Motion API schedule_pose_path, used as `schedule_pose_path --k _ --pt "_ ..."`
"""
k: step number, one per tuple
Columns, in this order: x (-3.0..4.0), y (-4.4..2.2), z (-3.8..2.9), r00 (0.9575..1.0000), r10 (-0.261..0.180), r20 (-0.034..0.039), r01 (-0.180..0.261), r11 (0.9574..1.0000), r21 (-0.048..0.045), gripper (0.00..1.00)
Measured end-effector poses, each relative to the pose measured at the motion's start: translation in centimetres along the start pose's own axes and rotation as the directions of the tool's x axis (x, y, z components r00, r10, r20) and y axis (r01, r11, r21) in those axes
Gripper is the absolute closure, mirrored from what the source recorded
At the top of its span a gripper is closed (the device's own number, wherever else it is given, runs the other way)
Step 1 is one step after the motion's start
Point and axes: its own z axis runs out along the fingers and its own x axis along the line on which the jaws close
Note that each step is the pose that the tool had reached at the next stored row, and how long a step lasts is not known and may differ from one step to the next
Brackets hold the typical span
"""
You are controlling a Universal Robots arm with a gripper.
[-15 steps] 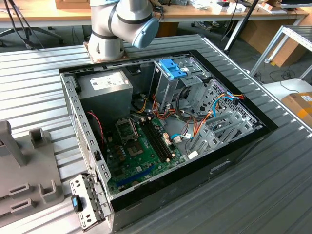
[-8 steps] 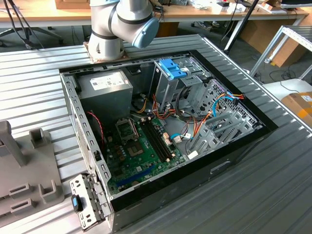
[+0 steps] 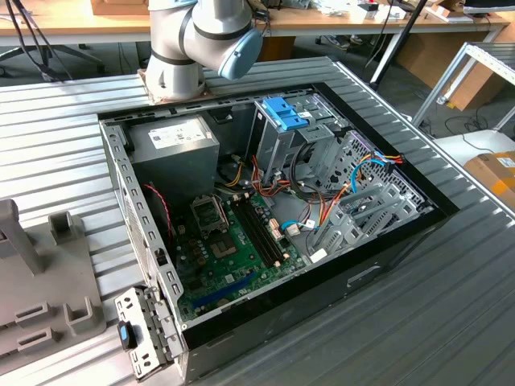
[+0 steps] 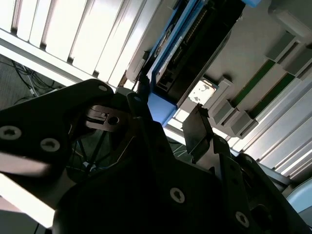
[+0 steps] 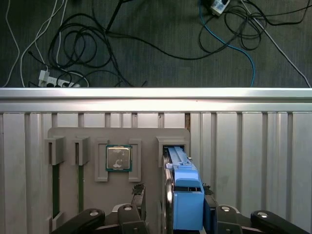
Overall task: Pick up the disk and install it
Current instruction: 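Pick up the disk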
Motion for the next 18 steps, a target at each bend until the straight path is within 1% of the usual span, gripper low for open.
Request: schedule_pose_path --k 1,2,6,9,11,14,18 --pt "0.01 0.0 0.0 1.0 0.0 0.0 0.0 1.0 0.0 0.47" --pt "0.04 0.0 0.0 1.0 0.0 0.0001 0.0 1.0 0.0 0.54" --pt "0.1 0.0 0.0 1.0 0.0 0.0005 0.0 1.0 0.0 0.54" --pt "0.05 0.0 0.0 1.0 0.0 0.0045 0.0 1.0 0.0 0.54" --pt "-0.09 0.0 0.0 1.0 0.0 0.0058 0.0 1.0 -0.0001 0.54" --pt "-0.26 0.0 0.0 1.0 0.0 0.0068 0.0 1.0 -0.0001 0.54" --pt "-0.27 0.0 0.01 1.0 0.0 0.0069 0.0 1.0 0.0 0.54"
